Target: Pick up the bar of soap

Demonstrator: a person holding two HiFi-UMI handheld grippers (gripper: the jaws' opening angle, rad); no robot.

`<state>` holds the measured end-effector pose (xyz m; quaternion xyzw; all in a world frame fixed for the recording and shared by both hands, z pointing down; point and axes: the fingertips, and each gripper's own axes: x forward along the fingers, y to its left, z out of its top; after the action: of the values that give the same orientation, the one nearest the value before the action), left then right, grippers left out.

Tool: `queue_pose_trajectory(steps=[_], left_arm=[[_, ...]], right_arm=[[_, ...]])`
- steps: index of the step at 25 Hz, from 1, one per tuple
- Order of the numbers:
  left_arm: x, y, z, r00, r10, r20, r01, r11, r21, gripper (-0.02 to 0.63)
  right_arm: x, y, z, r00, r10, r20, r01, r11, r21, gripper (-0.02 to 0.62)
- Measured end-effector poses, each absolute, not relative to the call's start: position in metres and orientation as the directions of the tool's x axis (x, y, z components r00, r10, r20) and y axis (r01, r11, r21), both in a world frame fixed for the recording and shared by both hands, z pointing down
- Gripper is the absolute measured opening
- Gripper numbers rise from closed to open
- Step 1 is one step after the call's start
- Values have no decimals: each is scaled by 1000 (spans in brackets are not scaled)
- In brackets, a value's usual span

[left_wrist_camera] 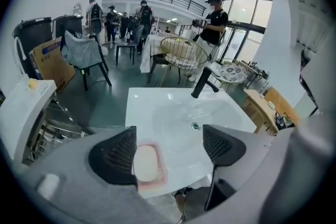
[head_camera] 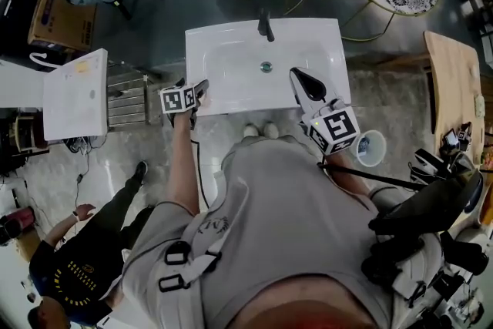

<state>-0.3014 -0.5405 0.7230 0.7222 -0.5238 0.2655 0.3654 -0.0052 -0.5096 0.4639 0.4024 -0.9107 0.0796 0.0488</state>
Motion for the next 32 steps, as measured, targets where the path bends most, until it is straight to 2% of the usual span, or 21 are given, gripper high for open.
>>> queue_pose_trajectory(steps=[3, 8, 17, 25, 29, 32], left_arm=[[-304, -542, 752, 328, -515, 792, -944, -155, 290, 394], [-326, -541, 800, 278, -429, 859, -961, -128, 246, 393], [-336, -531, 848, 218, -304, 928, -968, -187, 166, 391], [-334, -519, 865, 178, -237, 955, -966, -227, 124, 337], [-337, -516, 868, 206, -235, 950, -966, -204, 160, 337], [-339, -519, 874, 277, -244, 929, -959, -133, 251, 336]], right_arm=[[-7, -509, 464, -679, -718, 155, -734, 672, -104, 2], [-19, -507, 463, -679, -719, 149, -733, 673, -96, 2], [-25, -502, 465, -676, -722, 149, -736, 670, -96, 2], [-20, -497, 466, -660, -733, 162, -750, 653, -103, 2], [-21, -496, 464, -650, -742, 163, -759, 642, -104, 2], [-23, -495, 466, -646, -746, 163, -763, 637, -109, 2]])
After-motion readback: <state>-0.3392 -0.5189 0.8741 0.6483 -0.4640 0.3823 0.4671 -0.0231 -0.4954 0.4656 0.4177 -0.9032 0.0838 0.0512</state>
